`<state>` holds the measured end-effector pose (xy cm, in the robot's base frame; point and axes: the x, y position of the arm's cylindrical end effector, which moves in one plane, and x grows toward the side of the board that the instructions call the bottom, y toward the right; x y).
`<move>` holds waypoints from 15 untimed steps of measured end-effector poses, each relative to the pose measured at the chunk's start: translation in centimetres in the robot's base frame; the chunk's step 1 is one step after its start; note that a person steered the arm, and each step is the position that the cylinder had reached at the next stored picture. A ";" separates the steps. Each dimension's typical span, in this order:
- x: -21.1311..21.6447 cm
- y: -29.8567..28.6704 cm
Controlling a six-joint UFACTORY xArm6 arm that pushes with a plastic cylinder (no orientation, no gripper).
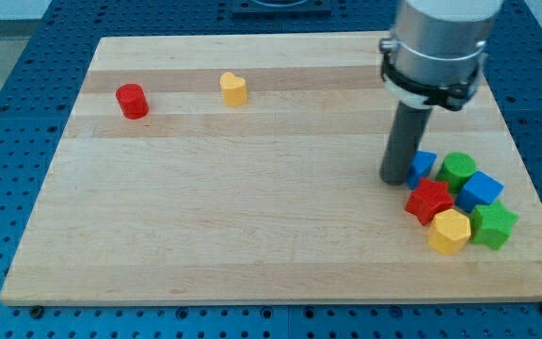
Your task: Push the yellow heart into the red star
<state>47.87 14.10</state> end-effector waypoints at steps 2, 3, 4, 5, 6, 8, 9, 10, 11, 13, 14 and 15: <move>-0.4 -2.6; -2.2 -9.0; -4.4 -16.9; -8.1 -23.0; -13.1 -25.3; -19.4 -20.3; -15.8 -12.9; -9.9 -9.7; -12.1 -10.8; -18.4 -21.0; -18.9 -25.6; -14.3 -25.2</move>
<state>33.58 -11.07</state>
